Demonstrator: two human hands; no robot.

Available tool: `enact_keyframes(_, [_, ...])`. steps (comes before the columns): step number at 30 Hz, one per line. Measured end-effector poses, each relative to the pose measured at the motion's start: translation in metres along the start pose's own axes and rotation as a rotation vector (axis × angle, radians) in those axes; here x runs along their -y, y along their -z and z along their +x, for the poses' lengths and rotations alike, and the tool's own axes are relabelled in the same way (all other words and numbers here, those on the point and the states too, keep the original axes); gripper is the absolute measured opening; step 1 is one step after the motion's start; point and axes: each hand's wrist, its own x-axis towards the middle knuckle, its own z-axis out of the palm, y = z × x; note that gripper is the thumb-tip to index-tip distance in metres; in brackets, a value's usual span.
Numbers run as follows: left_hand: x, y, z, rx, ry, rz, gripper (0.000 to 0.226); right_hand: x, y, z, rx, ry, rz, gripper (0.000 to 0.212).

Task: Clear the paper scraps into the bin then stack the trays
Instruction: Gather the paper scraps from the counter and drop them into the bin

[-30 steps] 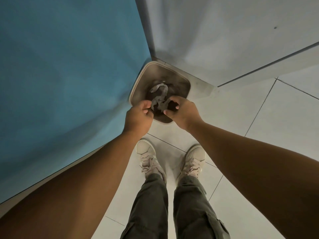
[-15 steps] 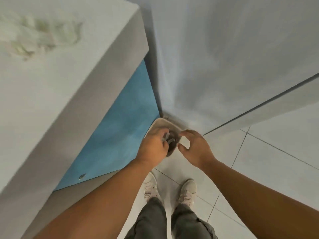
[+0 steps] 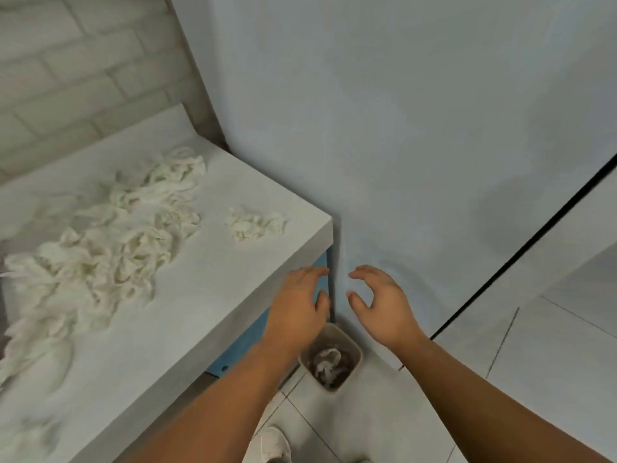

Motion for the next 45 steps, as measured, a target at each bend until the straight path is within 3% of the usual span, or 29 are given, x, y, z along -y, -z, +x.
enact_keyframes(6, [0.016,0.064,0.015,-0.164,0.057,0.072,0.034,0.051,-0.004,0.031,0.097,0.115,-0.015,0.035])
enact_keyframes(12, [0.055,0.105,0.038,-0.202,0.076,0.244,0.029,0.084,-0.032,0.065,0.192,0.158,-0.057,0.035])
enact_keyframes(20, [0.106,0.106,0.094,0.006,0.021,0.474,0.040,0.103,-0.063,0.108,0.195,0.108,-0.108,0.039])
enact_keyframes(26, [0.136,0.096,0.121,0.065,-0.020,0.532,0.037,0.100,-0.069,0.138,0.186,0.095,-0.164,0.032])
enact_keyframes(34, [0.170,0.141,0.132,-0.127,0.003,0.138,0.020,0.101,-0.091,0.172,0.187,0.061,-0.207,0.033])
enact_keyframes(41, [0.184,0.195,0.139,-0.133,0.253,-0.310,0.019,0.117,-0.124,0.195,0.228,0.115,-0.302,0.044])
enact_keyframes(45, [0.196,0.206,0.140,-0.130,0.368,-0.581,0.023,0.126,-0.141,0.206,0.265,0.159,-0.365,0.039])
